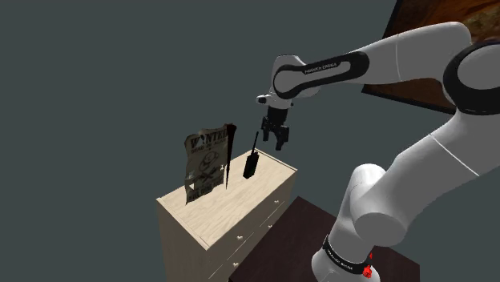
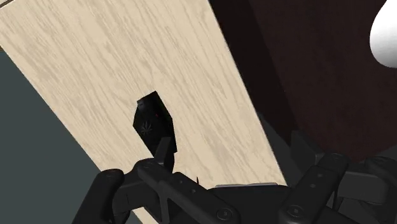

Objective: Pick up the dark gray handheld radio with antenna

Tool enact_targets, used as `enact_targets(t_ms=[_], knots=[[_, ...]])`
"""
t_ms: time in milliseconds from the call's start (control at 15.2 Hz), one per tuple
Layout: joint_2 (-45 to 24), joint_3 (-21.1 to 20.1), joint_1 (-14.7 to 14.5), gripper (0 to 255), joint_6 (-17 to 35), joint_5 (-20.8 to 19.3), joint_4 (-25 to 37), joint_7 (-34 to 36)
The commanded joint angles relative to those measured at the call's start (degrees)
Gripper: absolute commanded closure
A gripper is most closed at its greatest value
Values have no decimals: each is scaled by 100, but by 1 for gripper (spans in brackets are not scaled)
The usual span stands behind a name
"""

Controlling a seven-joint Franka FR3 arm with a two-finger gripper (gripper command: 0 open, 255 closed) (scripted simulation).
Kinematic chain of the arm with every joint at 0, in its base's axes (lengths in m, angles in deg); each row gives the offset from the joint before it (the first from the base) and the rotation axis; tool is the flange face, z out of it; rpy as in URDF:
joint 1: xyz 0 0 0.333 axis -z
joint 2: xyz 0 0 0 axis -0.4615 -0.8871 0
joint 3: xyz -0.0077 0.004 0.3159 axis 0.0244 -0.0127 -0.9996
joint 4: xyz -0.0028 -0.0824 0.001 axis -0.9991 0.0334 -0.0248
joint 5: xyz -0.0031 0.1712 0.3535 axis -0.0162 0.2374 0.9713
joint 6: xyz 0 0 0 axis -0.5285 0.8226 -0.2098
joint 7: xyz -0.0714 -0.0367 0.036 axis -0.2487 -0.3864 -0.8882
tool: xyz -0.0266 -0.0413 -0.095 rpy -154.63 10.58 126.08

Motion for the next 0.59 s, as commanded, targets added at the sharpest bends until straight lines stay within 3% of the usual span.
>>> enact_targets(t_ms=[0,330,528], knots=[[-488,382,-317,0,293,247,238,-967],[-1813,1133,-1022,0,689,1336,929,-3347],[-1965,1148,-1013,0,914,1454,810,-3464]])
